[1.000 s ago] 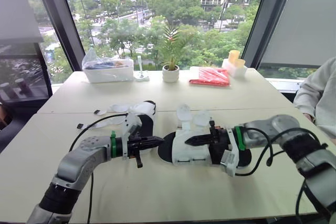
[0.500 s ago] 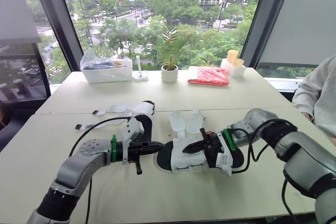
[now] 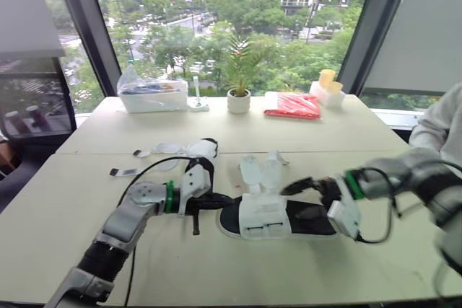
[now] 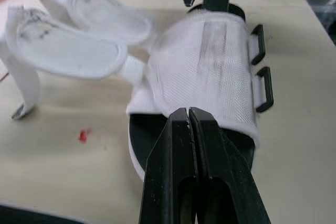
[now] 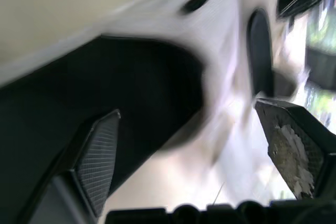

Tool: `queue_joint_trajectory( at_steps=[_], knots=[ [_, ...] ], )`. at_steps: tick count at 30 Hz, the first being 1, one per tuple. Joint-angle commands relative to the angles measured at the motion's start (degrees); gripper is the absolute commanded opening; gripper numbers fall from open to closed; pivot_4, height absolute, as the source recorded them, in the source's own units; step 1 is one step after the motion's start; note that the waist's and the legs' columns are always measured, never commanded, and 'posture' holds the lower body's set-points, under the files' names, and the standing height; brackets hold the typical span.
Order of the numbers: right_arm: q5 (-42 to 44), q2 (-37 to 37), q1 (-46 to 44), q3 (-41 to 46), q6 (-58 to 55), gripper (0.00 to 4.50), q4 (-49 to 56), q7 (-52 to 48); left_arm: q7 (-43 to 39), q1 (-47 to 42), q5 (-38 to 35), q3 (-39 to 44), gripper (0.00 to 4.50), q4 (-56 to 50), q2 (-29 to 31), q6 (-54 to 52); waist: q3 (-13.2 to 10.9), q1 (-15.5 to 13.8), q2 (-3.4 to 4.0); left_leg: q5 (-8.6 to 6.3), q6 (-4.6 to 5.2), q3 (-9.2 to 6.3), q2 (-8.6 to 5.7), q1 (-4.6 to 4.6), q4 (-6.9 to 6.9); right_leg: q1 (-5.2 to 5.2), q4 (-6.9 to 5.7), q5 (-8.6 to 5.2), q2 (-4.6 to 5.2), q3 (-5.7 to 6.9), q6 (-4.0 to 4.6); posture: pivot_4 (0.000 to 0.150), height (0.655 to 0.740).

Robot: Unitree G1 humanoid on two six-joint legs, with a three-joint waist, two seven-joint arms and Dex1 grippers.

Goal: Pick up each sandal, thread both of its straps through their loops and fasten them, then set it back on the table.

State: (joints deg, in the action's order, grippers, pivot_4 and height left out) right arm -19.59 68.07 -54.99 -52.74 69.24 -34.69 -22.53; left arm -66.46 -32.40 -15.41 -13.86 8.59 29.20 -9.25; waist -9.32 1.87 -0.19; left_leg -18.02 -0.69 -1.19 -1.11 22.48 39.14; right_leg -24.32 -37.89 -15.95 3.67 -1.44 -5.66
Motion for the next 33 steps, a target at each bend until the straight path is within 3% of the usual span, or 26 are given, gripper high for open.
queue_joint_trajectory(
  at_steps=[1,7,15,20,24,33],
  knots=[
    [23.2,9.2,9.5,6.0,-24.6,4.47,25.6,-14.4,-3.8,-0.6,1.7,-1.9,0.00,1.5,-0.4,4.3,0.0,0.5,0.11,-0.07,0.13,-0.01,0.03,0.00,-0.01,-0.01,-0.01,0.00,0.00,-0.01,0.00,0.150,0.7374],
    [32.7,12.9,23.2,23.3,-49.6,4.47,42.7,-14.8,-5.0,-0.1,3.4,-2.4,0.00,4.3,-1.2,7.8,0.0,0.2,0.10,-0.10,0.18,0.02,0.11,-0.14,0.12,0.01,-0.08,0.02,-0.07,0.00,0.03,0.150,0.7374],
    [33.0,7.2,32.3,38.5,-65.0,4.47,51.0,-15.6,-4.0,-1.4,6.2,-2.1,0.00,8.8,-2.2,11.7,0.0,-2.1,0.09,-0.10,0.18,0.10,0.01,-0.05,0.21,-0.01,0.00,0.02,-0.09,0.08,0.02,0.150,0.7374],
    [35.4,2.8,34.8,44.7,-74.1,4.47,53.0,-17.6,-2.9,-1.6,5.6,-1.5,0.00,10.5,-4.3,11.7,0.0,-2.7,0.08,-0.10,0.19,0.14,-0.01,-0.04,0.25,0.00,0.02,0.02,-0.09,0.07,0.02,0.150,0.7374],
    [41.7,0.1,35.2,47.6,-88.3,4.47,54.9,-20.5,-2.1,-2.4,5.2,-1.6,0.00,11.8,-7.7,11.6,0.0,-2.6,0.06,-0.11,0.21,0.14,-0.01,-0.04,0.31,0.03,0.01,0.02,-0.10,0.08,0.01,0.150,0.7374],
    [52.2,-12.3,26.5,50.2,-112.5,4.47,46.0,-21.3,-2.4,-3.8,6.8,-3.1,0.00,14.4,-11.7,12.6,0.0,-2.5,0.01,-0.11,0.21,0.11,0.00,-0.04,0.37,0.03,-0.05,0.02,-0.13,0.08,0.01,0.150,0.7374]
  ],
)
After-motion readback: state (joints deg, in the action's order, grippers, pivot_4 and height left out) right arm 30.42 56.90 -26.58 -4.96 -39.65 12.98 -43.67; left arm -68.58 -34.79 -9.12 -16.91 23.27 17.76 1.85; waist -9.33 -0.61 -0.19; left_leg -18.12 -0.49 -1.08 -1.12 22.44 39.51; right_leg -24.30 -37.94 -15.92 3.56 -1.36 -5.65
